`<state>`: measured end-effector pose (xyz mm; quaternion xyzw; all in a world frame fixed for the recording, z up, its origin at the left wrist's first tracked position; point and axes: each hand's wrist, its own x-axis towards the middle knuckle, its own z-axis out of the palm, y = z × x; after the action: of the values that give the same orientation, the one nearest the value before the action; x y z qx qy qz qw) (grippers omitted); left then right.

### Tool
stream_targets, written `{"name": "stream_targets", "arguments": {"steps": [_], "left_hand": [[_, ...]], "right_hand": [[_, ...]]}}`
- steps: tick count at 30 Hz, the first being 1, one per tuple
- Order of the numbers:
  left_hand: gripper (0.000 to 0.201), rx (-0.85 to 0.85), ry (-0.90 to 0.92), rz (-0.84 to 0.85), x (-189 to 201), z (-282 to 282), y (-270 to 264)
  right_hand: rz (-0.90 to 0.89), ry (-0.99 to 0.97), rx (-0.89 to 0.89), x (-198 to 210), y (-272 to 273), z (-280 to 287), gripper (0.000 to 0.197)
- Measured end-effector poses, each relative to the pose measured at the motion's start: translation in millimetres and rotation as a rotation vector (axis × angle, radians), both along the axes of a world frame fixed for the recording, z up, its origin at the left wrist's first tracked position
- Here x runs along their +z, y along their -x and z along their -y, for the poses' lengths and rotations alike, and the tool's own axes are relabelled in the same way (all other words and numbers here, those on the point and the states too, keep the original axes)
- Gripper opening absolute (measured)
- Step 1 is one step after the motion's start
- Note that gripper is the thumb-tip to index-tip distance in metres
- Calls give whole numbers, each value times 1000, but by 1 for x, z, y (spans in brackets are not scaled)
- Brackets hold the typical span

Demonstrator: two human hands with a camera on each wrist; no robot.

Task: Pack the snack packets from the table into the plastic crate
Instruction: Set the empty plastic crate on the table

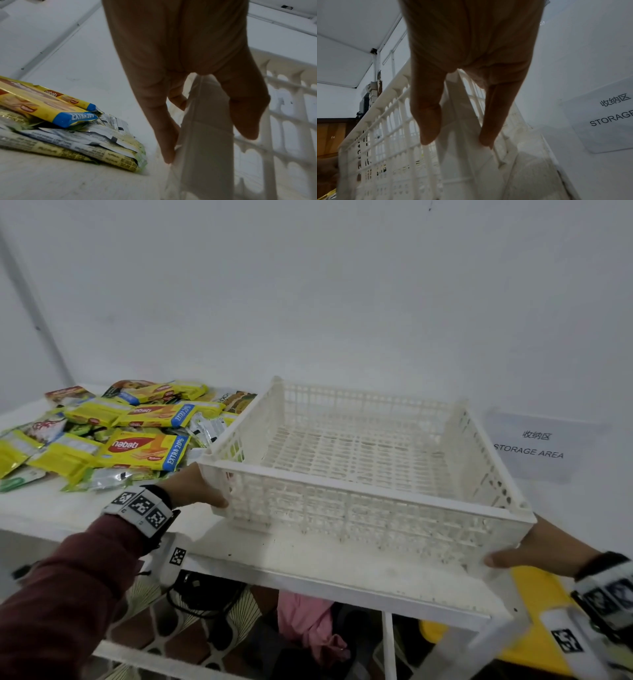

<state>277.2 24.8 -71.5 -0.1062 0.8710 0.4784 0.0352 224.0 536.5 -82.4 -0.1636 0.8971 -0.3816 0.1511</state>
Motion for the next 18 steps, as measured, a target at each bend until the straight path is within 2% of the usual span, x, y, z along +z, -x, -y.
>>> {"name": "stream_targets", "arguments": {"steps": [7,10,12,15,18], "left_hand": [[73,-10,23,21,-6,9,-6],[73,-16,-1,11,-4,5,-9],[72,-24,-6,-2,-3,2,-9],[72,-52,-32,-29,-3,0,-11],[63,-61,-68,-45,-6,1,-7]], "right_hand": [[-17,13,-19,6,-10,6,115],[5,12,-36,11,-16,12,99],[25,4,-63,14,-22,16,79],[8,-7,-77,17,-27,21,60],[-5,-63,-83,19,-30,25,55]]}}
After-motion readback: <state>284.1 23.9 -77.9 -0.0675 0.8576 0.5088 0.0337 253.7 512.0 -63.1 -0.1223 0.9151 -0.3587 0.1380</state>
